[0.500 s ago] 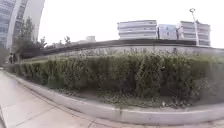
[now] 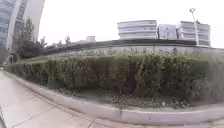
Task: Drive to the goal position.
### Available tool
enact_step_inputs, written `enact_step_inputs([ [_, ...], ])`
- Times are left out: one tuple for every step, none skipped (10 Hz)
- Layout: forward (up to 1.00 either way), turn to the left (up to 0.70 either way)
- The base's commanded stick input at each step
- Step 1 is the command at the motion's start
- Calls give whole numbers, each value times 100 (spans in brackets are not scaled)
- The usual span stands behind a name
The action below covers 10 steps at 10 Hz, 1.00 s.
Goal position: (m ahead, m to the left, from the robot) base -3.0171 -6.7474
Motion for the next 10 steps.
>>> enact_step_inputs([
  [0,-6],
  [0,-14],
  [0,-24],
  [0,-33],
  [0,-39],
  [0,-40],
  [0,-43],
  [0,-47],
  [0,-48],
  [0,-47],
])
